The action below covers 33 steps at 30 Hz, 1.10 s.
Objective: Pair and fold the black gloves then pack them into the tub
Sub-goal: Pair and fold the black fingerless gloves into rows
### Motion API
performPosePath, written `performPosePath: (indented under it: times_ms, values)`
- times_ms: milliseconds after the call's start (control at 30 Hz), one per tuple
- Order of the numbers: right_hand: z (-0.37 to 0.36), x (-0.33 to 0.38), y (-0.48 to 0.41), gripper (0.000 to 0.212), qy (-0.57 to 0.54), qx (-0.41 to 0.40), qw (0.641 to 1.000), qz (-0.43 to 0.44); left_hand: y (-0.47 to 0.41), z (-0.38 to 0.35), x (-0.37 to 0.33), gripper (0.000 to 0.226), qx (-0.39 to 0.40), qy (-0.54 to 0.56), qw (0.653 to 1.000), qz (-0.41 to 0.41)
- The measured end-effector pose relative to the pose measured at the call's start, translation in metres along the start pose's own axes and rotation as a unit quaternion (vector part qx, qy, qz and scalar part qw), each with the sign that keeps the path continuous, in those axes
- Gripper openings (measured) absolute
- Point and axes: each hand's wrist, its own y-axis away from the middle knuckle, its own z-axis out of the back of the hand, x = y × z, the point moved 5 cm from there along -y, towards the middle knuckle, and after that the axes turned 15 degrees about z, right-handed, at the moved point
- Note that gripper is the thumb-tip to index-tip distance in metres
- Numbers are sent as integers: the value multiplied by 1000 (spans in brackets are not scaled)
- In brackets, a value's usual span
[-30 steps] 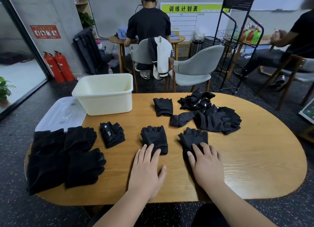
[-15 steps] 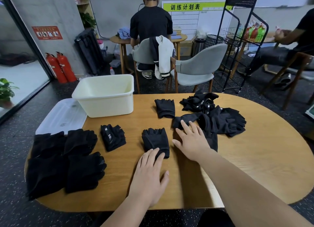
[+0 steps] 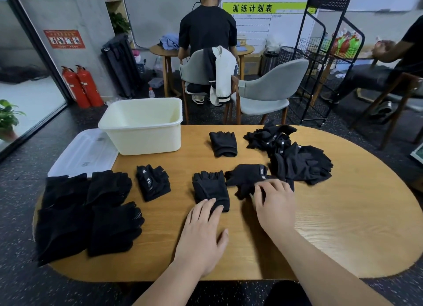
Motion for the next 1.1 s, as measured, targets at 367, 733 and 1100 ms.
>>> performPosePath:
  times_ms: [367, 733, 1100]
  values:
    - [-21, -21, 6, 48, 99, 190, 974, 76, 3, 2, 0, 62, -7, -4, 1000, 4]
    - [32, 4, -41, 40, -4, 11, 992, 126, 3, 0, 1, 62, -16, 3, 1000, 0]
    - [23, -9, 36, 35, -39, 95, 993, -61, 3, -1, 1, 61, -27, -2, 1000, 0]
